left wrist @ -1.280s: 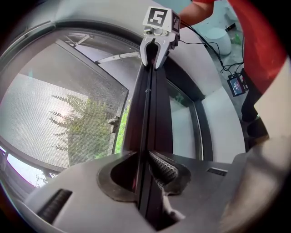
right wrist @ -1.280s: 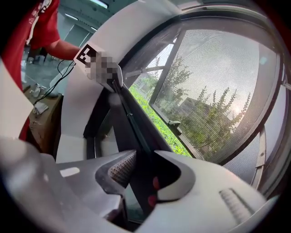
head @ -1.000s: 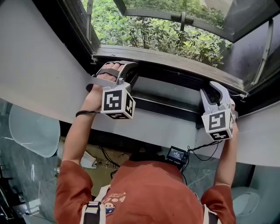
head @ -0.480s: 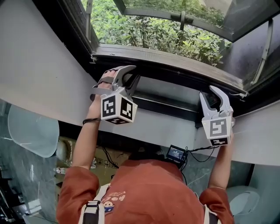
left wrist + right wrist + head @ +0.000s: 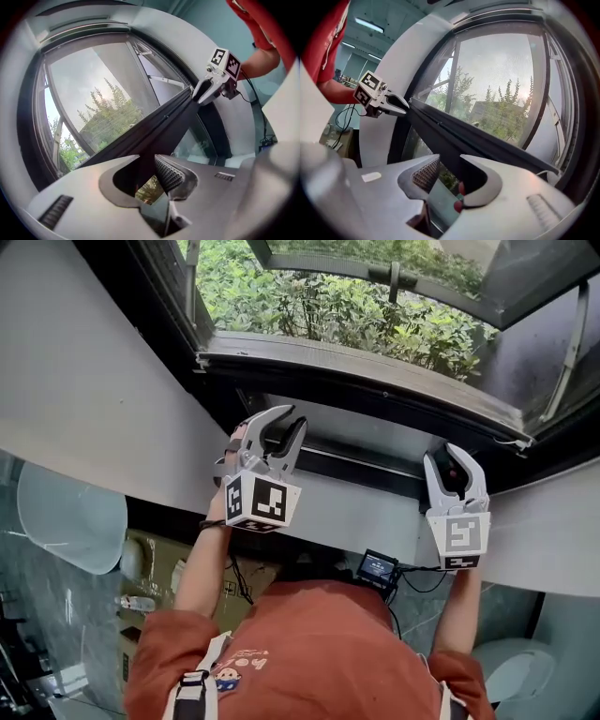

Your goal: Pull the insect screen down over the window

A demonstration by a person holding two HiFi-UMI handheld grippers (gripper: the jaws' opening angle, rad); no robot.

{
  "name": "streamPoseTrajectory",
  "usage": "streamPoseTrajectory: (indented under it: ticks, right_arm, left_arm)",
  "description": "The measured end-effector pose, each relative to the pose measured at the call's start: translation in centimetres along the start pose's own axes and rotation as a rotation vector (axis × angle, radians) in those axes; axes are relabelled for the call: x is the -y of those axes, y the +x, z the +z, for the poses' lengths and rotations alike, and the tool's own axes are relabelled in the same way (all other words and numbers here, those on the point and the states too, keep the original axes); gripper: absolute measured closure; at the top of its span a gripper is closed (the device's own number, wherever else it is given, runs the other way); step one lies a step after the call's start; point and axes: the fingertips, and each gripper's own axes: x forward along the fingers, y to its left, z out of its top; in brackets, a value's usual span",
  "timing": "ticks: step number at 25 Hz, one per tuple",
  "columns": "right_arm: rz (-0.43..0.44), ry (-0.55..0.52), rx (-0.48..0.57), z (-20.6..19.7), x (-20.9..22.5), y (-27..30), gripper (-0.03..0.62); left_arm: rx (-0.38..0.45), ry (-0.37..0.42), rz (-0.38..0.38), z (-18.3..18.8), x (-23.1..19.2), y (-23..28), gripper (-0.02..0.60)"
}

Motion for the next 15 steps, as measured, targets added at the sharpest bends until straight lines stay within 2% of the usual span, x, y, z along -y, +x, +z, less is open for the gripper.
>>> streamPoseTrajectory:
  ticks: [5,11,15]
  right_arm:
    - [-0.006,0.074,0.012,-1.2,-1.5,-0.7,0.453]
    - [-0.023,0.172,0.029,-2.3,-3.1,-1.7,0.453]
    - [-0.042,0.236,0.034,-3.7,-3.8,-2.7,0.453]
  left_arm:
    - [0.021,-0.162,0.051,-0.8,2.0,-1.1,0.482]
    - [0.047,-0.333,0.058,-1.8,3.9,-2.2,0.482]
    - [0.069,-0.408,0.087,-2.2,4.1,-3.3,0.482]
